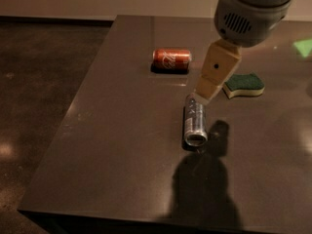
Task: Place redbull can upright
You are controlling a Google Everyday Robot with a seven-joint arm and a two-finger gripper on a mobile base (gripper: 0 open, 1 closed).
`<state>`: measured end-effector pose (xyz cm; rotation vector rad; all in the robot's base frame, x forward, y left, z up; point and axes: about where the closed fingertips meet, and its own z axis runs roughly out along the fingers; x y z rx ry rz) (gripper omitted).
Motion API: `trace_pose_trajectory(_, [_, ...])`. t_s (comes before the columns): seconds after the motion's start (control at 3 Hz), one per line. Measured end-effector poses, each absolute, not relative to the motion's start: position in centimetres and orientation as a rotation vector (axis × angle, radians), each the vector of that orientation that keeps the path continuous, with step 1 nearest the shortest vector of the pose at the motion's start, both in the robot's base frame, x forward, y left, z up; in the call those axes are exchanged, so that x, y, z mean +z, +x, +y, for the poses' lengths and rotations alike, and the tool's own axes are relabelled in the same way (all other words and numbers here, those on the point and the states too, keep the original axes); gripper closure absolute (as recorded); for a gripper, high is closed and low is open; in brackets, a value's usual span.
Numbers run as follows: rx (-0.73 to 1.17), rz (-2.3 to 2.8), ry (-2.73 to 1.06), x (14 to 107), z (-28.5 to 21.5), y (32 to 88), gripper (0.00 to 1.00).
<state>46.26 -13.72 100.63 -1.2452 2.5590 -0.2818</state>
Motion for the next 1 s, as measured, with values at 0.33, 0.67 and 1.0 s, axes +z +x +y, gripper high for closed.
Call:
trace_pose_trajectory(0.33, [-0.275,2.685,-1.073,98.5,-13.8,47.1,0.0])
trace_pose_trajectory(0.67, [-0.23,2.789,-0.922,96.3,-14.0,47.6,0.0])
trace_pose_trajectory(1.0, [-0.169,2.86,-0.813,94.4,-14.0,47.9,0.0])
